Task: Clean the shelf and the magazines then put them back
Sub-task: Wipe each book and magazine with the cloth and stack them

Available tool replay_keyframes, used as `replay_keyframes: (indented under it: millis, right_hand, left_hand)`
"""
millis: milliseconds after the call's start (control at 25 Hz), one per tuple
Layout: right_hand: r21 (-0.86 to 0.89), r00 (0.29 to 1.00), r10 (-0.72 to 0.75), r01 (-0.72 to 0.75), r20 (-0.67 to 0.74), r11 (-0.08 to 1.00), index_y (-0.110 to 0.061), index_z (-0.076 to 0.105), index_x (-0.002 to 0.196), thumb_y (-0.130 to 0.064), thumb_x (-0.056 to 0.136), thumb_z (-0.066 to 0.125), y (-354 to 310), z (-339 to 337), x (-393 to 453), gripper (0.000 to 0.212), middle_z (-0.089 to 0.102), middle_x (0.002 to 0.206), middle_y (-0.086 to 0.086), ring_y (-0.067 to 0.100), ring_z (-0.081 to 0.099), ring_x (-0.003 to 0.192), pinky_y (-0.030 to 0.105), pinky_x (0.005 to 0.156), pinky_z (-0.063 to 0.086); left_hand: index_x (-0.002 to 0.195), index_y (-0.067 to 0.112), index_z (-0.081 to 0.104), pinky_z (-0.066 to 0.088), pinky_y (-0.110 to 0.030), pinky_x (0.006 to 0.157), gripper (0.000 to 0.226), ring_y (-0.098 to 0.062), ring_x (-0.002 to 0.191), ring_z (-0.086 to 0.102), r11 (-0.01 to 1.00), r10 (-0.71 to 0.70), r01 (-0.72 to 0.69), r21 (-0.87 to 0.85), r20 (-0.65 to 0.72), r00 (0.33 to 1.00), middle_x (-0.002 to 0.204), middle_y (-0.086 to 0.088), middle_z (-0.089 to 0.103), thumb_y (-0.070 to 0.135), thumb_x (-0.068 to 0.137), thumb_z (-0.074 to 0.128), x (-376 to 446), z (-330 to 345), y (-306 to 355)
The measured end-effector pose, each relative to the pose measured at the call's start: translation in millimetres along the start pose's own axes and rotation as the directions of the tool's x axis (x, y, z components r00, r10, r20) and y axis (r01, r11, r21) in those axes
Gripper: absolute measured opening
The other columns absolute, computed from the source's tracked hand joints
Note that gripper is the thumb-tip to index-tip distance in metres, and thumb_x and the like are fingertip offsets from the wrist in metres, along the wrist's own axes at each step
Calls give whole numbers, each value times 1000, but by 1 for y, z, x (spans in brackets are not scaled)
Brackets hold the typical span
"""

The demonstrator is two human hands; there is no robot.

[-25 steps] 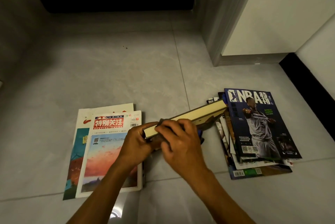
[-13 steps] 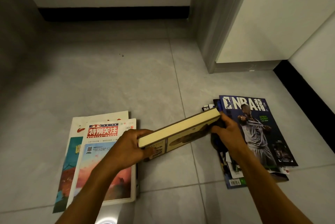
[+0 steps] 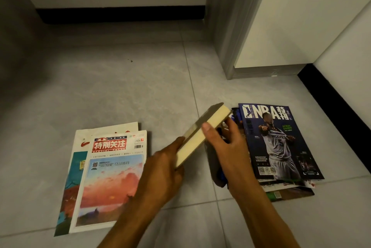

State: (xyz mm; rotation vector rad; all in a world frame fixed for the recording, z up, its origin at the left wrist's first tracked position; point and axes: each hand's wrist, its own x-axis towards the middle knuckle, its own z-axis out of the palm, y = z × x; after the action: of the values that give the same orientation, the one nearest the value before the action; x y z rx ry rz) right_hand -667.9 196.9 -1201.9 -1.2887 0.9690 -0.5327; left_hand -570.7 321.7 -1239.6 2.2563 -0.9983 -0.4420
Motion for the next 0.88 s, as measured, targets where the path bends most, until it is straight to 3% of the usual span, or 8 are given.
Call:
replay_keyframes:
  millis: [160,280,360,440,480,560,720,880]
  right_hand:
    - [39,978,-34,42,-204,998,-24,64,106,-18,79,76,16,3,4,30,73,94,-5,10,70,83,27,70,55]
    - [221,984,27,13,-178,975,-23,67,105,-6,73,74,23,-23,-3,36,73,94,-2,18,71,85,29,63,56]
    - [201,999,-18,25,-34,979,-22,65,103,-12,67,77,23,-37,-10,39,73,95,0,21,71,86,28,59,56]
    - [228,995,-36,15,88,974,-18,64,102,-9,62,81,23,-43,-9,45,73,92,2,24,71,85,27,61,57]
    - [241,991,-32,-1,133,970,-16,63,102,-9,59,78,25,-45,-7,46,73,91,3,23,72,84,27,63,57]
    - [220,976,-25,-24,214,975,-15,62,103,-10,56,77,23,-43,-11,49,74,91,2,22,72,84,26,65,57]
    - [59,983,-73,64,170,996,-30,55,118,-1,80,69,10,-42,-5,51,69,106,-7,19,67,100,30,70,57]
    - [88,991,-114,119,-67,989,-34,47,116,15,85,49,-24,-33,-3,58,54,111,-9,21,60,100,31,65,55]
  left_hand:
    - [147,39,24,45,-49,104,86,-25,134,45,965,261,-260,32,-21,965,149,7,41,22,79,73,-23,34,18]
    - [142,54,17,9,-27,120,72,3,146,0,942,282,-260,-210,82,956,155,32,-5,55,83,58,-18,26,20]
    - [142,58,9,-5,-15,112,88,14,139,-11,957,148,-153,-246,-40,988,153,34,-13,65,73,63,-4,12,10]
    - [144,58,11,19,-35,118,104,-2,144,19,883,-136,89,-460,-70,988,158,20,15,58,64,77,14,-12,1]
    - [143,51,25,42,-43,106,99,-12,134,43,778,-231,211,-591,42,972,149,11,41,51,63,82,22,-26,-2]
    - [122,30,56,57,-37,77,67,-24,102,68,631,-211,323,-705,245,946,108,1,72,36,60,80,26,-43,-7]
    - [99,23,64,56,-29,67,44,-18,87,72,541,-244,247,-804,131,961,90,4,75,26,57,77,14,-50,-9]
    - [97,31,65,52,-20,71,39,-2,90,67,629,-264,124,-768,-61,963,91,22,71,28,61,78,9,-37,-10]
